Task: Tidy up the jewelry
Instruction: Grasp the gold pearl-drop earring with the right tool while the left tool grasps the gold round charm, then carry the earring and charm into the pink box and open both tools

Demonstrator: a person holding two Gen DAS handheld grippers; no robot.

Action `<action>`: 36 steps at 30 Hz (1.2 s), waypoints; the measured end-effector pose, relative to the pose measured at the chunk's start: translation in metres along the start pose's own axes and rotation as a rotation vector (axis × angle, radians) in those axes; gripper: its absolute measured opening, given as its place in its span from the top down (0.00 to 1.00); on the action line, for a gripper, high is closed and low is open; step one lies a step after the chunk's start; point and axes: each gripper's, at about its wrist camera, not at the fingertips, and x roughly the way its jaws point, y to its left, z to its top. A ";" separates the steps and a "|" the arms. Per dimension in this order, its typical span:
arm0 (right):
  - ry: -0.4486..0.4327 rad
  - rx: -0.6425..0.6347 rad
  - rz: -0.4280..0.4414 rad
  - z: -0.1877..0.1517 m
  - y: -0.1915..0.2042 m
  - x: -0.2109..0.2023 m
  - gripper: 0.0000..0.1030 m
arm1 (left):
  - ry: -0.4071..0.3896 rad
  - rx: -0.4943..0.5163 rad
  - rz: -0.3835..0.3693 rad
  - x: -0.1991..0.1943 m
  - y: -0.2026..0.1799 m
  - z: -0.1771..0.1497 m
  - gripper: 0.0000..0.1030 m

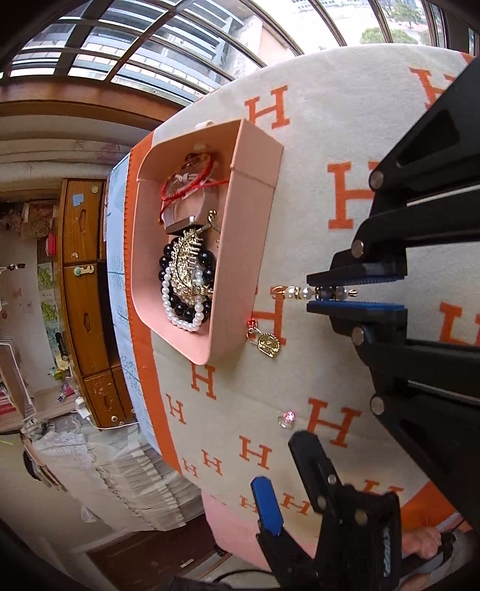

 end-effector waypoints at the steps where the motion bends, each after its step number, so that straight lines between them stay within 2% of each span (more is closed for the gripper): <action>1: -0.008 0.010 0.012 -0.001 -0.003 -0.004 0.93 | 0.003 -0.001 -0.004 0.004 -0.005 0.002 0.13; 9: -0.040 0.085 0.091 -0.013 -0.033 -0.018 0.93 | 0.037 -0.017 0.046 0.049 -0.039 0.018 0.14; 13: -0.056 0.104 0.116 -0.016 -0.044 -0.018 0.93 | 0.051 0.000 0.099 0.064 -0.052 0.018 0.22; 15: -0.059 0.113 0.132 -0.017 -0.049 -0.017 0.93 | 0.033 -0.003 0.110 0.063 -0.055 0.019 0.26; 21: -0.063 0.126 0.185 -0.022 -0.057 -0.015 0.93 | 0.012 0.009 0.111 0.061 -0.065 0.021 0.61; 23: -0.063 0.132 0.199 -0.024 -0.060 -0.015 0.93 | 0.003 0.013 0.119 0.058 -0.067 0.019 0.84; 26: -0.062 0.136 0.210 -0.025 -0.063 -0.015 0.93 | -0.002 -0.013 0.121 0.056 -0.065 0.016 0.84; 31: -0.087 0.116 0.219 -0.023 -0.061 -0.022 0.93 | 0.008 -0.055 0.076 0.043 -0.062 0.007 0.84; 36: -0.133 0.107 0.223 -0.015 -0.061 -0.035 0.93 | -0.040 -0.054 0.053 0.015 -0.061 0.007 0.84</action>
